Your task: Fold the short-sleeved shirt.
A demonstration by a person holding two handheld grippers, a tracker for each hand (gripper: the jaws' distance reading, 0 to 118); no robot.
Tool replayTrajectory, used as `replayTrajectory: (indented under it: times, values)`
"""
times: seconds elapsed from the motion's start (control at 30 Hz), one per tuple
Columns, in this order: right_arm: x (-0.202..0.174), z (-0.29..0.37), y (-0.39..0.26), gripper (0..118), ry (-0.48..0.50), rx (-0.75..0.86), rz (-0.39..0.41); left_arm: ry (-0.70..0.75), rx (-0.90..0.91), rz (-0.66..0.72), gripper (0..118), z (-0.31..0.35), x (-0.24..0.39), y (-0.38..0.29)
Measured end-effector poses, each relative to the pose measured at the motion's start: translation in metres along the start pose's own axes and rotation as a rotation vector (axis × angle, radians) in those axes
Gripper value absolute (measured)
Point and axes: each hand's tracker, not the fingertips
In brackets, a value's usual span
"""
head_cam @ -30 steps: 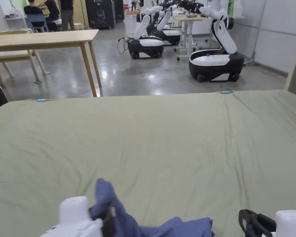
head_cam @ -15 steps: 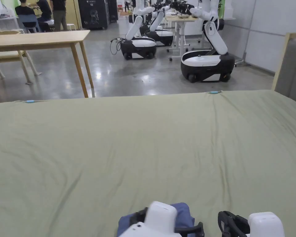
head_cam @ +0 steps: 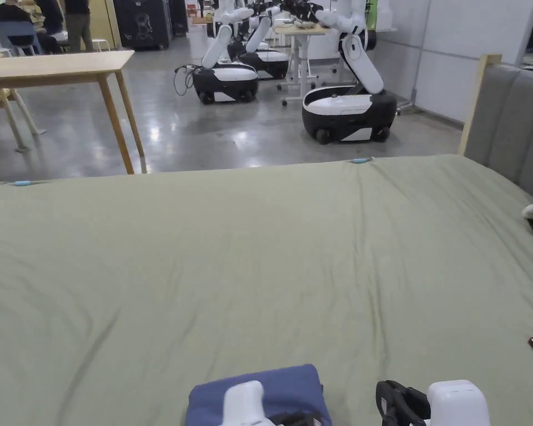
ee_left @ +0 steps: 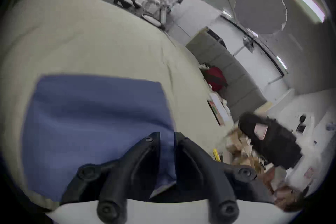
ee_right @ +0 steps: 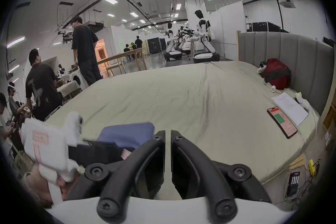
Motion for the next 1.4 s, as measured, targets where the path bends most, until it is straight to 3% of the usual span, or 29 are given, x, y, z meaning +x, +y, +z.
replayTrajectory:
  times: [0.17, 0.23, 0.33, 0.43, 0.47, 0.5, 0.53, 0.57, 0.67, 0.73, 0.83, 0.93, 0.97, 1.0, 1.03, 1.07, 1.1, 1.17, 1.27, 1.4]
  values:
    - [0.006, 0.0, 0.001, 8, -0.009, -0.014, 0.001, 0.037, -0.051, -0.019, 17, -0.023, 0.006, -0.018]
    - [0.001, -0.009, 0.0, 8, 0.032, -0.036, -0.02, 0.032, -0.023, 0.013, 17, -0.003, 0.001, -0.014]
    - [-0.02, -0.041, -0.006, 8, 0.105, -0.112, -0.002, 0.067, 0.08, -0.073, 17, 0.049, 0.002, -0.007]
    - [-0.036, -0.072, -0.018, 8, 0.175, -0.157, -0.051, 0.113, 0.18, -0.074, 20, 0.095, -0.018, -0.006]
    - [-0.039, -0.083, -0.024, 8, 0.187, -0.185, -0.071, 0.138, 0.212, -0.05, 36, 0.11, -0.033, -0.006]
    - [-0.039, -0.09, -0.03, 8, 0.222, -0.195, -0.11, 0.176, 0.228, -0.016, 87, 0.12, -0.048, -0.006]
    - [-0.037, -0.096, -0.037, 8, 0.275, -0.197, -0.166, 0.204, 0.213, 0.038, 115, 0.126, -0.066, -0.007]
    - [-0.035, -0.101, -0.043, 8, 0.287, -0.219, -0.197, 0.213, 0.193, 0.079, 118, 0.13, -0.082, -0.01]
    - [-0.028, -0.111, -0.057, 8, 0.145, -0.268, -0.165, 0.146, 0.213, 0.313, 118, 0.14, -0.129, -0.02]
    - [-0.025, -0.11, -0.061, 8, 0.08, -0.253, -0.119, -0.002, 0.19, 0.452, 118, 0.124, -0.152, -0.022]
    - [-0.023, -0.103, -0.06, 8, 0.117, -0.243, -0.128, -0.213, 0.241, 0.519, 118, 0.099, -0.151, -0.022]
    - [-0.022, -0.103, -0.06, 8, 0.109, -0.238, -0.122, -0.295, 0.141, 0.571, 117, 0.055, -0.136, -0.013]
    - [-0.022, -0.103, -0.06, 8, 0.107, -0.238, -0.123, -0.259, 0.135, 0.549, 108, 0.049, -0.131, -0.011]
    - [-0.021, -0.102, -0.06, 8, 0.102, -0.24, -0.126, -0.21, 0.125, 0.515, 61, 0.041, -0.123, -0.009]
    - [-0.02, -0.101, -0.059, 8, 0.093, -0.24, -0.128, -0.149, 0.131, 0.511, 24, 0.041, -0.121, -0.007]
    - [-0.02, -0.098, -0.058, 8, 0.084, -0.237, -0.126, -0.014, 0.142, 0.54, 25, 0.041, -0.122, -0.007]
    - [-0.02, -0.094, -0.057, 8, 0.079, -0.229, -0.12, 0.03, 0.168, 0.576, 25, 0.042, -0.124, -0.01]
    - [-0.027, -0.088, -0.051, 8, 0.04, -0.209, -0.046, -0.054, 0.184, 0.593, 25, 0.053, -0.13, -0.011]
    - [-0.041, -0.074, -0.039, 8, 0.055, -0.19, -0.009, 0.036, 0.201, 0.432, 25, 0.089, -0.129, 0.002]
    - [-0.061, -0.068, -0.027, 8, 0.069, -0.168, 0.003, 0.131, 0.267, 0.357, 25, 0.171, -0.17, 0.023]
